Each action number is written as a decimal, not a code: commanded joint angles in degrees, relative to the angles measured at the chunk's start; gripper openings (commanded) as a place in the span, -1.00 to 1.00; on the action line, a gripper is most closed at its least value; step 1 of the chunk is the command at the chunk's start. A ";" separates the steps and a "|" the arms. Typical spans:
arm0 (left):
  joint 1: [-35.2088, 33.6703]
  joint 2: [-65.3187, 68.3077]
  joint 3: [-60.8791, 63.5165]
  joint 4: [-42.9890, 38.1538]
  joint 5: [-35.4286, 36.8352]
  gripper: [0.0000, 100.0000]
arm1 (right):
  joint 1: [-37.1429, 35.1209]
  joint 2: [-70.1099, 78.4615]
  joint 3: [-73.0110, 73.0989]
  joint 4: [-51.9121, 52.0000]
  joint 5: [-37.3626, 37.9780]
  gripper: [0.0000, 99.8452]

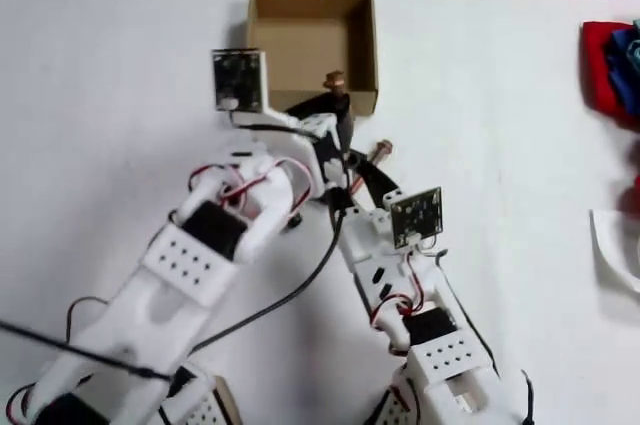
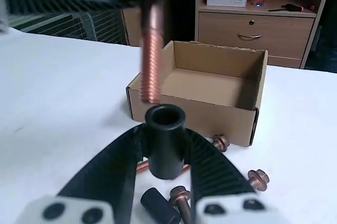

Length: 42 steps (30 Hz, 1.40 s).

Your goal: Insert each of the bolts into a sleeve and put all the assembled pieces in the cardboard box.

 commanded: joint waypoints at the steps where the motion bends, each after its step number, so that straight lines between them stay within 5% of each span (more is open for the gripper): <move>1: 0.70 3.78 -6.64 -1.85 -0.09 -0.95 | -0.75 0.40 0.09 -1.36 0.44 -0.96; 21: 3.60 7.91 -13.14 2.02 -5.89 -0.95 | -0.31 0.84 0.00 -1.10 0.53 -0.96; 30: 4.13 2.55 -10.07 6.95 -20.57 -0.95 | -0.22 0.92 0.00 -1.10 0.62 -0.96; 42: 4.13 1.41 -4.53 5.63 -20.48 -0.95 | -0.22 0.92 0.00 -1.10 0.62 -0.96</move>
